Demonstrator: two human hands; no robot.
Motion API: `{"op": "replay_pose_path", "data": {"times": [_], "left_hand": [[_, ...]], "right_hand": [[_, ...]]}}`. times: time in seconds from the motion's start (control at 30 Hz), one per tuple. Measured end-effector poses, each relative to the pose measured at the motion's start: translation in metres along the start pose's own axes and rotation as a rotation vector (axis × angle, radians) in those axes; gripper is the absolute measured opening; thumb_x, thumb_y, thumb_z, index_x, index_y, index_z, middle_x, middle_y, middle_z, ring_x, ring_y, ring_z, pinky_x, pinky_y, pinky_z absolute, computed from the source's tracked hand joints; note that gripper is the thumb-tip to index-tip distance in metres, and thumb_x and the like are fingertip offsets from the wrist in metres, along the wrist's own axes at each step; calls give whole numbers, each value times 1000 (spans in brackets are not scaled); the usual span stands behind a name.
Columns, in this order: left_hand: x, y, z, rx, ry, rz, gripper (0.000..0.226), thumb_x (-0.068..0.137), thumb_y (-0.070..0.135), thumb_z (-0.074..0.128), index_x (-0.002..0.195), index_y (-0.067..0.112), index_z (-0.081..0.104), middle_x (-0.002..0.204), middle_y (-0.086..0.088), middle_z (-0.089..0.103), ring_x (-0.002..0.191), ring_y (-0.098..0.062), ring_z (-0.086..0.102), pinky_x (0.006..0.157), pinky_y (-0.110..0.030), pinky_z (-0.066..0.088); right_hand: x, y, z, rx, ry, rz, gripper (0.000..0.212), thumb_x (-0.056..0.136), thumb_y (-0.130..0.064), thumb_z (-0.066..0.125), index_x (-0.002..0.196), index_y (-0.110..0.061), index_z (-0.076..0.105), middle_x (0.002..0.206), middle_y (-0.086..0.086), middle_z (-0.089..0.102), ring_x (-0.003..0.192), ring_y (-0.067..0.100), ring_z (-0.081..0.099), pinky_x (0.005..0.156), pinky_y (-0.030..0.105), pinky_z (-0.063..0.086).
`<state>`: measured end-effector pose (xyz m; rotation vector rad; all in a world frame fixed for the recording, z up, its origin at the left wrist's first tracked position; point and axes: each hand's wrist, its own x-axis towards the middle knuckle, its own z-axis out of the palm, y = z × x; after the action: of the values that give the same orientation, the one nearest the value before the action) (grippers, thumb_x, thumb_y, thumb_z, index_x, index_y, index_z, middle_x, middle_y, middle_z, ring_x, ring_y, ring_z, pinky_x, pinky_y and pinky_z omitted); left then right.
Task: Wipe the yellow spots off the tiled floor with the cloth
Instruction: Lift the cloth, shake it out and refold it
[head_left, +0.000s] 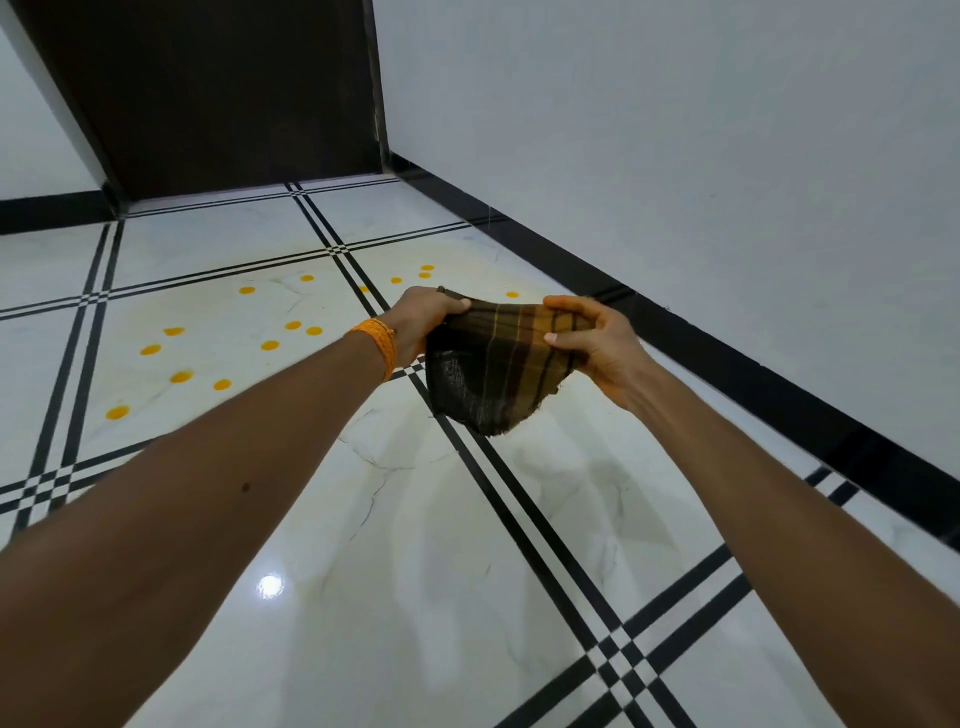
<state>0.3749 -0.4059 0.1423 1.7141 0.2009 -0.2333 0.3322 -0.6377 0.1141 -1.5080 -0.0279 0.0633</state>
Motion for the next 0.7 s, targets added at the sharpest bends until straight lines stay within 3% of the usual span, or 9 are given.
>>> {"op": "replay_pose_path", "data": {"times": [0.17,0.3,0.43,0.57,0.7], "left_hand": [[3,-1,-3,76,88,115,19,87,23,72,93,6,64,93,-11,68,96,-26,68,87,-36,56],[0,-5,-5,9,48,169,43,90,7,66,127,15,47,116,-15,57,107,-28,62,96,-40,54],[-2,-4,-8,15,-18,326,37,87,-7,63,121,7,63,123,-13,61,114,-26,62,96,-34,55],[0,-8,-14,181,-56,377,44,76,-8,74,118,5,65,107,-12,72,106,-21,68,96,-31,53],[0,-12,-13,505,114,559,25,79,6,77,103,10,73,92,-8,73,91,-19,69,89,-29,54]], "right_hand": [[4,-2,-7,-179,132,-118,30,81,3,78,97,-22,76,101,4,77,103,24,71,95,44,58],[6,-1,-8,-268,172,-174,37,82,3,78,112,-18,71,109,8,73,104,20,70,90,32,58],[7,-7,-17,-367,175,-173,31,85,3,76,110,-15,70,103,2,72,102,19,69,85,27,59],[9,-7,-26,-349,163,-160,30,90,3,70,115,-14,69,110,7,72,107,22,68,93,34,58],[11,-3,-22,-568,272,-274,26,92,-7,70,118,-12,70,109,2,71,104,17,67,92,29,56]]}}
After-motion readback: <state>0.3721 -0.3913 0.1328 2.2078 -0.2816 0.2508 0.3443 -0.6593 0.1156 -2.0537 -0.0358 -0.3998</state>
